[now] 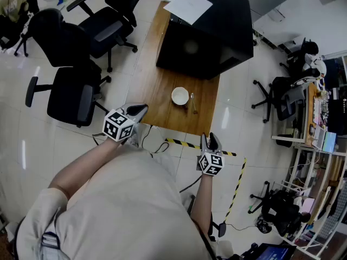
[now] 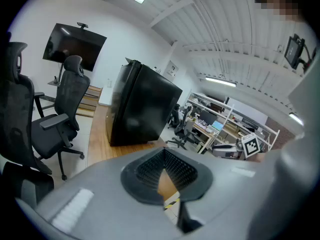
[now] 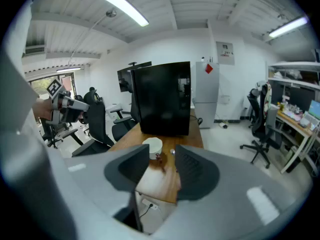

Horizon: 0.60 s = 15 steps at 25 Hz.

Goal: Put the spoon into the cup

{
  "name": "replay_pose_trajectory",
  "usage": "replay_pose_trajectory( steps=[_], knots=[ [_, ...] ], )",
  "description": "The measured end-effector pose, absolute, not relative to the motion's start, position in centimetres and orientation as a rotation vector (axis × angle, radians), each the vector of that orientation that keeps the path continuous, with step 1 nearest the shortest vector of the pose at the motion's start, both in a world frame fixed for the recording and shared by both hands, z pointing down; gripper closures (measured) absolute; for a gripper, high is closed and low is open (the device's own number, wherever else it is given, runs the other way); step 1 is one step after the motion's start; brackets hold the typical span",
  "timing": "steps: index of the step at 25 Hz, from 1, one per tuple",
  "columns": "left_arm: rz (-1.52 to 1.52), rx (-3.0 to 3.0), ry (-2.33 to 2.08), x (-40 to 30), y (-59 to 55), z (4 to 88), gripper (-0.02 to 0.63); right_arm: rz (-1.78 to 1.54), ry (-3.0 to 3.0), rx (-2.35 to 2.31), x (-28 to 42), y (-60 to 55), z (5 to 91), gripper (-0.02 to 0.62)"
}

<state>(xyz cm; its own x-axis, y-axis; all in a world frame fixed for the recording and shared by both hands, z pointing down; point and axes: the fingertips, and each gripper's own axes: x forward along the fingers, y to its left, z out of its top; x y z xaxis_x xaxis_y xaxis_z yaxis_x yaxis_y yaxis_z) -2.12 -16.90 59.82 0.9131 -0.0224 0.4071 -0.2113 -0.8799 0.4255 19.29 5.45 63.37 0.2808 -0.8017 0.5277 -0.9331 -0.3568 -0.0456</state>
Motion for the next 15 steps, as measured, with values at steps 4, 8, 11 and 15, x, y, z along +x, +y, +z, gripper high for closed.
replay_pose_trajectory(
  steps=[4,8,11,15],
  knots=[
    [0.564,2.595,-0.176,-3.0,-18.7,59.8,0.604,0.75,-1.572,2.225,18.3,4.8,64.8,0.44],
    [0.536,2.605,-0.181,-2.2,-19.9,59.1,0.604,0.794,-1.573,2.18,18.9,3.6,66.7,0.44],
    [0.549,2.6,-0.183,-1.7,-19.6,59.4,0.604,0.819,-1.579,2.139,19.7,3.0,68.1,0.44],
    [0.554,2.586,-0.243,-0.3,-19.7,60.4,0.604,0.863,-1.604,2.054,21.7,2.1,71.3,0.437]
  ],
)
